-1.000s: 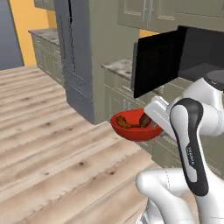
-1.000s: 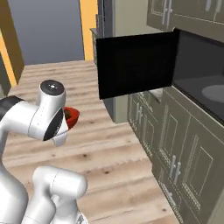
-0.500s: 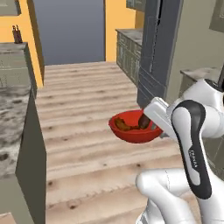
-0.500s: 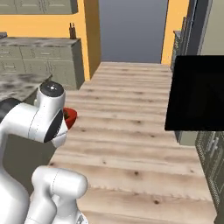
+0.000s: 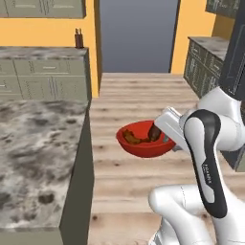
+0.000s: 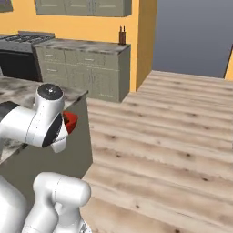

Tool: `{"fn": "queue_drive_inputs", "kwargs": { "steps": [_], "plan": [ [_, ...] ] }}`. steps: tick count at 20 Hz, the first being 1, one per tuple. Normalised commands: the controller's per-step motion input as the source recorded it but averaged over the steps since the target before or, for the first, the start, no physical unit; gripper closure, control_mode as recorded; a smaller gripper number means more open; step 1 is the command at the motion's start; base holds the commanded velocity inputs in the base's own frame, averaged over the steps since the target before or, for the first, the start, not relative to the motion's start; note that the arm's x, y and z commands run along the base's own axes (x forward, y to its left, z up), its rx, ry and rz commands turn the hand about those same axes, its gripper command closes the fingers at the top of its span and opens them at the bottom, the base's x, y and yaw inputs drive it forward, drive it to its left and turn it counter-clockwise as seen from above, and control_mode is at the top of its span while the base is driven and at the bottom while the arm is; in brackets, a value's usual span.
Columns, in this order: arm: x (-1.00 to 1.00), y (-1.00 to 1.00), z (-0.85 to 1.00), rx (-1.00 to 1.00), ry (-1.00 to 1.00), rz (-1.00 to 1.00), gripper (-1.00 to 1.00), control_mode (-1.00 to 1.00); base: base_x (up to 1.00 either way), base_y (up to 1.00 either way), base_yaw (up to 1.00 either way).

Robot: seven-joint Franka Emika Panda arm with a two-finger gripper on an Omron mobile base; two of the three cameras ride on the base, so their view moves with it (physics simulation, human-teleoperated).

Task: The microwave is finished heating the chicken drumstick and sweet potato. Take the bowl containing the food and place it on the dining counter.

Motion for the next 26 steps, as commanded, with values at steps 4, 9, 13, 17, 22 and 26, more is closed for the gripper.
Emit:
{"fn": "queue_drive_inputs", "kwargs": {
  "steps": [4,9,13,17,22,26],
  "plan": [
    [0.00,0.00,0.00,0.00,0.00,0.00,1.00,1.00,1.00,-0.52,0.36],
    [0.00,0.00,0.00,0.00,0.00,0.00,1.00,1.00,0.95,-0.28,0.47],
    [0.00,0.00,0.00,0.00,0.00,0.00,1.00,1.00,0.62,-0.07,0.76],
    [0.00,0.00,0.00,0.00,0.00,0.00,1.00,1.00,0.14,-0.31,0.90],
    [0.00,0.00,0.00,0.00,0.00,0.00,1.00,1.00,0.46,-0.10,0.91],
    [0.00,0.00,0.00,0.00,0.00,0.00,1.00,1.00,0.98,-0.01,0.59]
  ]
}}
